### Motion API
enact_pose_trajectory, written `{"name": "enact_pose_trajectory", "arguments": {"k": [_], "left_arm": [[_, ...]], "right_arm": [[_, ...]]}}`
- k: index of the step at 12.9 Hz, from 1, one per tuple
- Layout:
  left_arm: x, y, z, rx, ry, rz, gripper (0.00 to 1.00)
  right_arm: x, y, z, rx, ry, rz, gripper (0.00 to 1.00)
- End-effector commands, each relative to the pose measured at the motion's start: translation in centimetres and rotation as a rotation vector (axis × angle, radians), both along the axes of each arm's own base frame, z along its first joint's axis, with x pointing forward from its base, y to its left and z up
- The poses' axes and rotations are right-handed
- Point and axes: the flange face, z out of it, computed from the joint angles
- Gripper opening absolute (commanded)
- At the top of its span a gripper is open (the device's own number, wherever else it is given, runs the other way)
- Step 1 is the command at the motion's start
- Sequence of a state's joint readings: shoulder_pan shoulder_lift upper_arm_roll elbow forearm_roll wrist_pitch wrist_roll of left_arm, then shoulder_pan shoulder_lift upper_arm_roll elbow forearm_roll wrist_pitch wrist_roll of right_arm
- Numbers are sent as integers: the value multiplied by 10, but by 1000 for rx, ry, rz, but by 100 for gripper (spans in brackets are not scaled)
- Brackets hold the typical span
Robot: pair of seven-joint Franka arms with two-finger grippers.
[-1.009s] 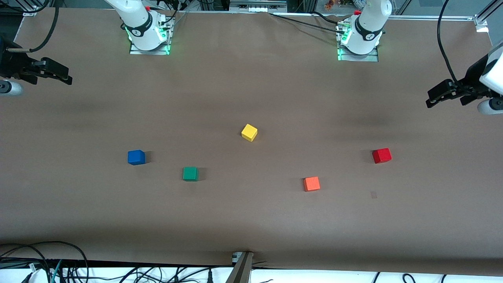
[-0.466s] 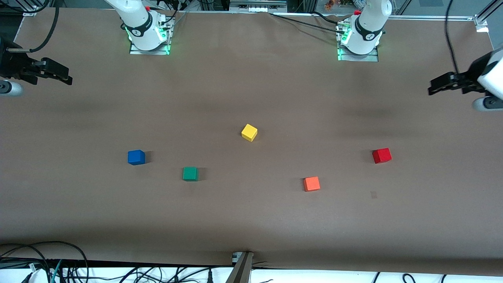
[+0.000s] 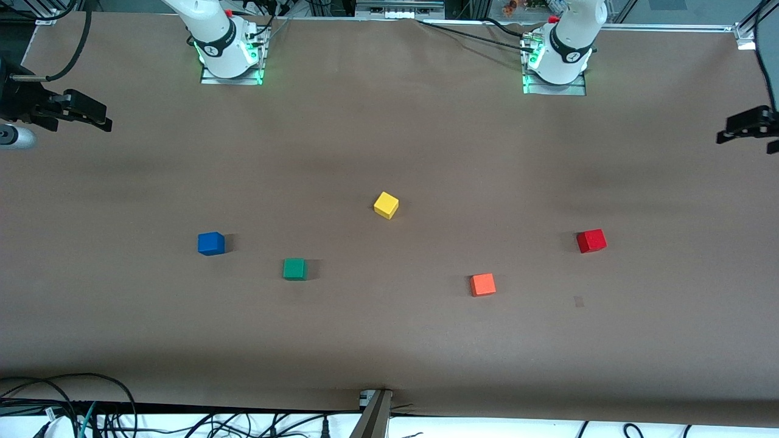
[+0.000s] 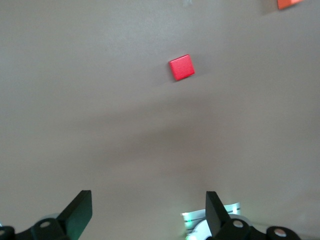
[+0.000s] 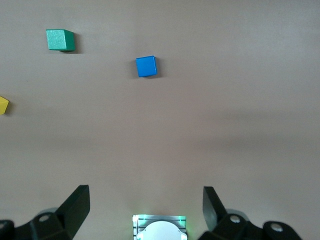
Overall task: Pass red block to right arm, stack on blue
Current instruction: 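Move the left gripper down toward the red cube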
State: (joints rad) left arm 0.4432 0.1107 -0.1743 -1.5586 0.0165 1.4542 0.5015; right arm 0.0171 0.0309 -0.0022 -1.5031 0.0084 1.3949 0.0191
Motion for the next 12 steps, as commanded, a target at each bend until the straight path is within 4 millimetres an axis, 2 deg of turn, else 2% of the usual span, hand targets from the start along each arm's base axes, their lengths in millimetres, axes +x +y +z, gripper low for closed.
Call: {"name": "enact_pose_trajectory", "arguments": {"k": [1, 5, 7, 11, 12], "left_arm": [[12, 42, -42, -118, -13, -105, 100], [20, 113, -128, -325, -95, -282, 100], [21, 137, -169, -407, -144, -361, 100], [24, 161, -255, -581, -303, -573, 100], [26, 162, -268, -591, -323, -603, 100]], "right_arm": [[2, 0, 5, 17, -9, 11, 100], [2, 0, 5, 18, -9, 11, 100], [3, 1, 4, 27, -7, 11, 100], [3, 0, 4, 29, -7, 10, 100], [3, -1, 4, 29, -7, 8, 100]]}}
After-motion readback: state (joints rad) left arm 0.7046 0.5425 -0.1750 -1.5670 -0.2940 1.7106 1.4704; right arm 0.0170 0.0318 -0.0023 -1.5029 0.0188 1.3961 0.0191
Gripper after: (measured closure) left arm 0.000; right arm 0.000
